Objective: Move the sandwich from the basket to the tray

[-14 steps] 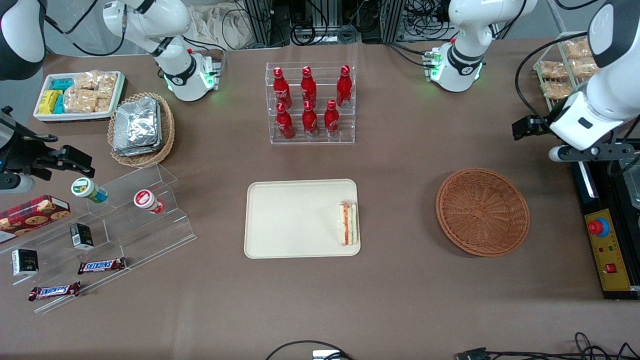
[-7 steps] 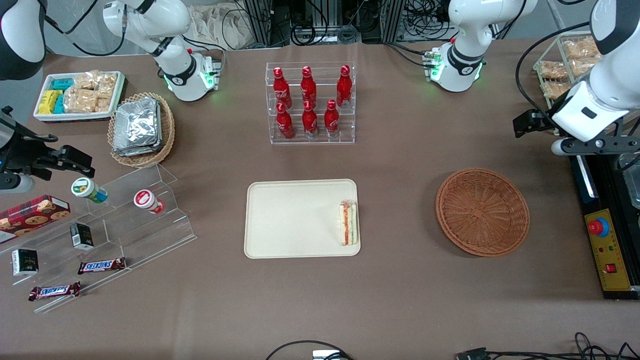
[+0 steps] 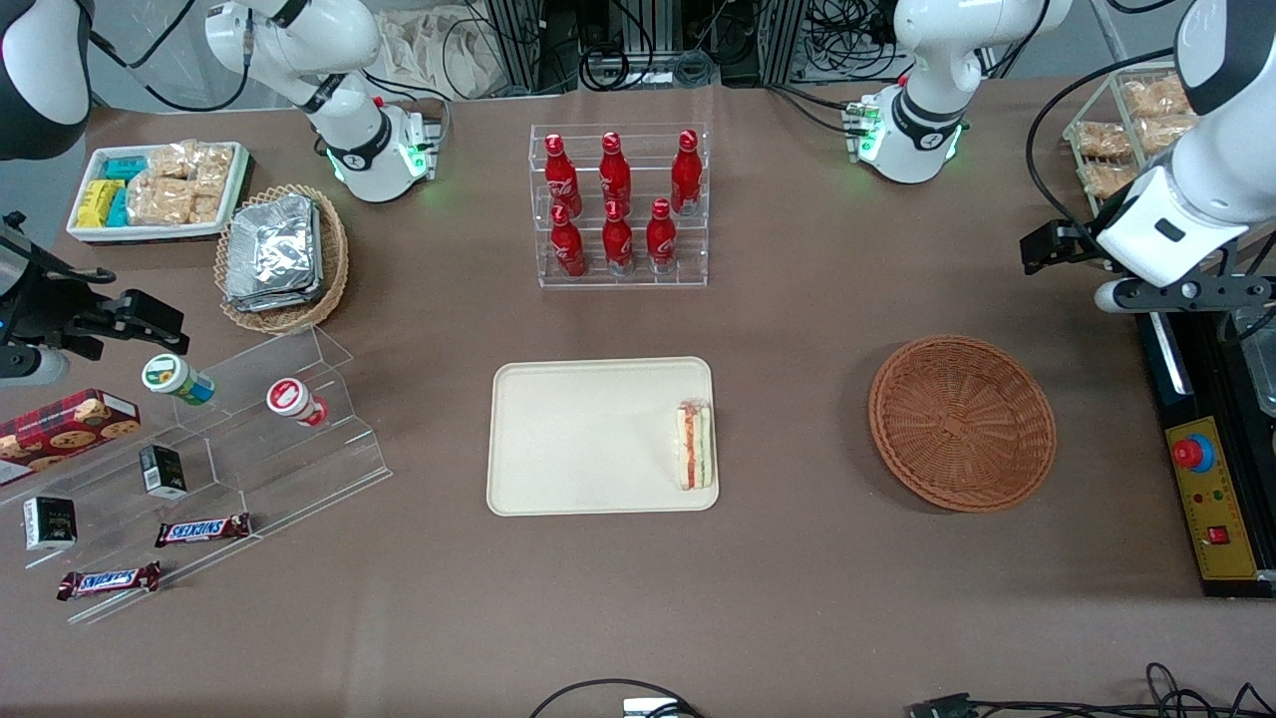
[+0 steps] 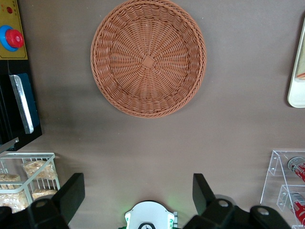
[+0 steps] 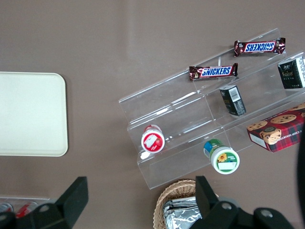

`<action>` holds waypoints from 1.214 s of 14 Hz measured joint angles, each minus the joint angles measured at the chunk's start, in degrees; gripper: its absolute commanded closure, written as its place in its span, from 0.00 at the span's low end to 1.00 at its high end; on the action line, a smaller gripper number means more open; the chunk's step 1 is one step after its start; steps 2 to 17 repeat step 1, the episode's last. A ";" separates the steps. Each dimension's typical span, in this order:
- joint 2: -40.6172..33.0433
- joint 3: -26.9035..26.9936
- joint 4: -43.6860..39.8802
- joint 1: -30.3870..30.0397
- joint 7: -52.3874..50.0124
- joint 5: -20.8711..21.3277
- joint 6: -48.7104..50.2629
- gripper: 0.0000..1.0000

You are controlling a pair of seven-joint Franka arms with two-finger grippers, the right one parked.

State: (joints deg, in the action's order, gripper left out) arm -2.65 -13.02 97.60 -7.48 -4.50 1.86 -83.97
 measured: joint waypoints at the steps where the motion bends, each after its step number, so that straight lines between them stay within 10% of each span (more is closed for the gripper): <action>1: 0.01 0.00 0.00 0.00 0.00 0.00 0.02 0.00; 17: 0.01 0.00 0.00 0.00 0.00 0.00 0.02 0.00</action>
